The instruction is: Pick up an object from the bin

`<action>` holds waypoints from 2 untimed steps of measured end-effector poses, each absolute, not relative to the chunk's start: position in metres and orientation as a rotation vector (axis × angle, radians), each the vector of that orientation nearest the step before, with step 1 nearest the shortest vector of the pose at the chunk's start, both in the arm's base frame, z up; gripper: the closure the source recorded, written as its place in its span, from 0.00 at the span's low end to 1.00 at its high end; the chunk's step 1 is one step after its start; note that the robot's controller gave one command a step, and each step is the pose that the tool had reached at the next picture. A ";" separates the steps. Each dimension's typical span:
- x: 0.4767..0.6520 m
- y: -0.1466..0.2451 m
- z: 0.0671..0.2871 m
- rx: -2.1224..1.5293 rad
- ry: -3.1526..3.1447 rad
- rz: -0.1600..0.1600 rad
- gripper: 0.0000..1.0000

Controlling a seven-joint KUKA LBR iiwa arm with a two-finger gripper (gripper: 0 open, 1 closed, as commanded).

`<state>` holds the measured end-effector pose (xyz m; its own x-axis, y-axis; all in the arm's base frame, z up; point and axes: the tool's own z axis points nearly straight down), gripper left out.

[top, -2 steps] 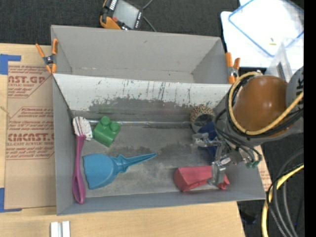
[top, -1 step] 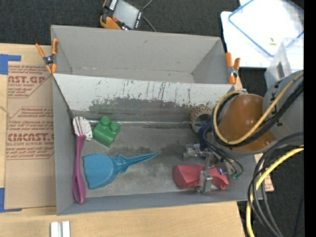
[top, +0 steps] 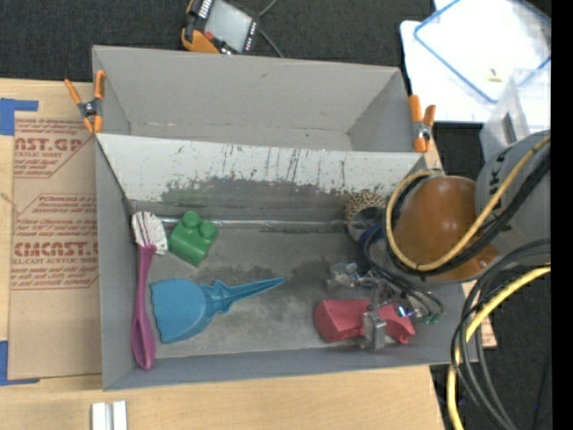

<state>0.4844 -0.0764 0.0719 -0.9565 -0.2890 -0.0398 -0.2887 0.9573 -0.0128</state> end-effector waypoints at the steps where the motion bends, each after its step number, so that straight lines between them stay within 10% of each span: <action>1: 0.485 -0.078 0.075 -0.261 3.113 -0.001 1.00; 2: 0.485 -0.078 0.075 -0.261 3.113 -0.001 1.00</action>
Offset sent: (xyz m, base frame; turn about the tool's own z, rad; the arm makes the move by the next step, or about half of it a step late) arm 0.0000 0.0000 0.0000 0.0000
